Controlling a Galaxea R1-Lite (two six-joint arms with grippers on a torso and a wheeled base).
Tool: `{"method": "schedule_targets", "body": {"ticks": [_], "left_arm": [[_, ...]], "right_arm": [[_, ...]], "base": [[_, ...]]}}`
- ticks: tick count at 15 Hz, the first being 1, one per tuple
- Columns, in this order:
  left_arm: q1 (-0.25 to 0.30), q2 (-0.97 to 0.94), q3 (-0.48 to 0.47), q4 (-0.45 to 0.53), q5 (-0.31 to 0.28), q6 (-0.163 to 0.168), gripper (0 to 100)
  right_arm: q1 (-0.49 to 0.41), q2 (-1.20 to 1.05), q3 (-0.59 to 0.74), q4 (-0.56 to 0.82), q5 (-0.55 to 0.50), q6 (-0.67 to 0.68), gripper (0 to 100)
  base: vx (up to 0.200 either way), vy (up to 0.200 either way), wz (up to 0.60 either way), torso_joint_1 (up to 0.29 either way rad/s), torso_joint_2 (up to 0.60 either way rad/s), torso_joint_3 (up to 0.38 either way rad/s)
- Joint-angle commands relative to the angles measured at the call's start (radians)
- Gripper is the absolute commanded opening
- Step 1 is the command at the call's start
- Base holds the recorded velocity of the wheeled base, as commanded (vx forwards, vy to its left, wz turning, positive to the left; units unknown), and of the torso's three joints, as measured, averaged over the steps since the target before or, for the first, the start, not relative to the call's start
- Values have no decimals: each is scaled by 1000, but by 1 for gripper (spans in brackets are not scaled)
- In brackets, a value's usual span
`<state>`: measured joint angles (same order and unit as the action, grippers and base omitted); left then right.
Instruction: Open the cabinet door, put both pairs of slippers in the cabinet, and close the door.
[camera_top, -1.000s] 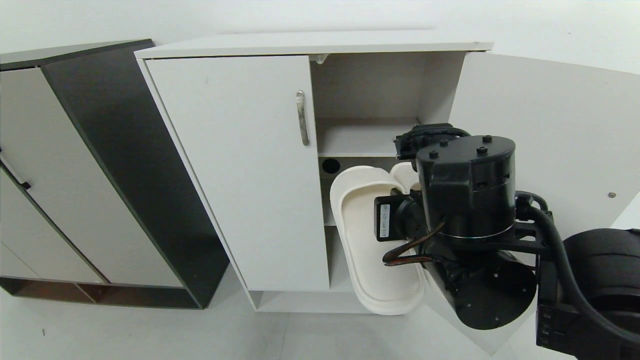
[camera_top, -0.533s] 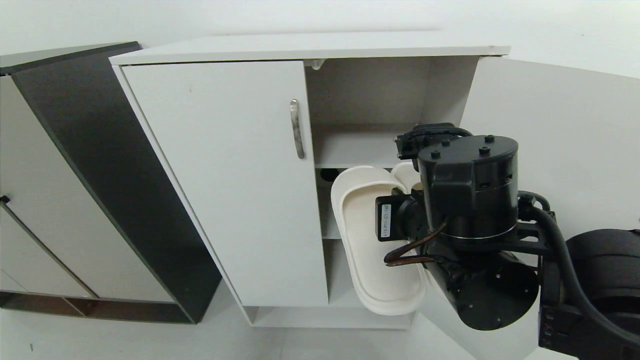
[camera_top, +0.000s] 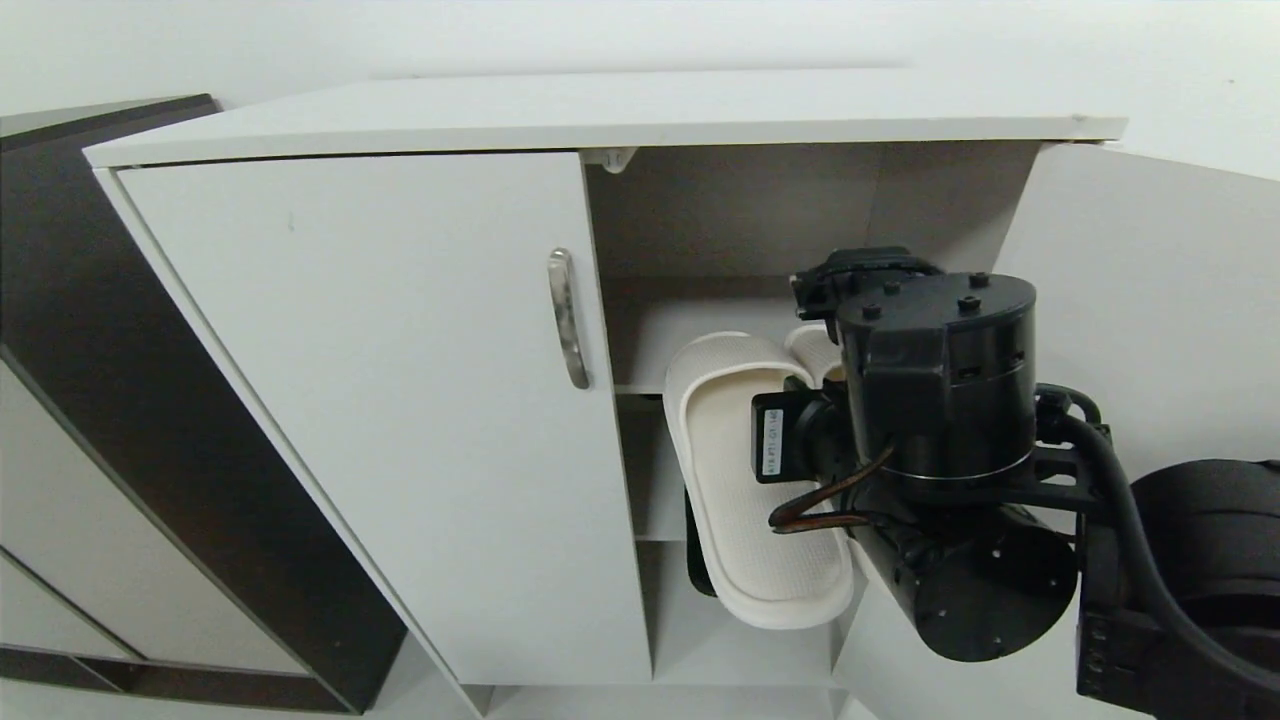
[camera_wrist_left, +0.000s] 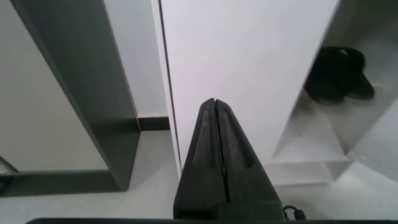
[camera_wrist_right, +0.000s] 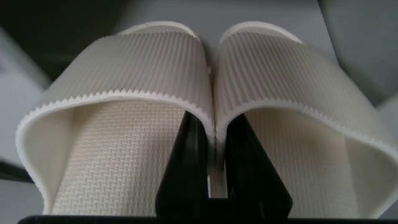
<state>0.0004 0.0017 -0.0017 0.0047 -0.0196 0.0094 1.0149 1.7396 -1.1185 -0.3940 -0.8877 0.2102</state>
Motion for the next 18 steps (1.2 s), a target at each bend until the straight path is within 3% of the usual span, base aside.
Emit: {"method": "schedule_targets", "body": {"ticks": [1, 7, 18], "left_arm": [[1, 0, 0, 0, 0, 0, 0], [0, 0, 0, 0, 0, 0, 0], [1, 0, 0, 0, 0, 0, 0]], "right_arm": [[-7, 23, 8, -2, 1, 3, 0], [-113, 141, -73, -94, 84, -6, 0], [-187, 248, -268, -92, 87, -71, 0]], "base": [[0, 0, 0, 0, 0, 0], [0, 0, 0, 0, 0, 0], [0, 0, 0, 0, 0, 0]]}}
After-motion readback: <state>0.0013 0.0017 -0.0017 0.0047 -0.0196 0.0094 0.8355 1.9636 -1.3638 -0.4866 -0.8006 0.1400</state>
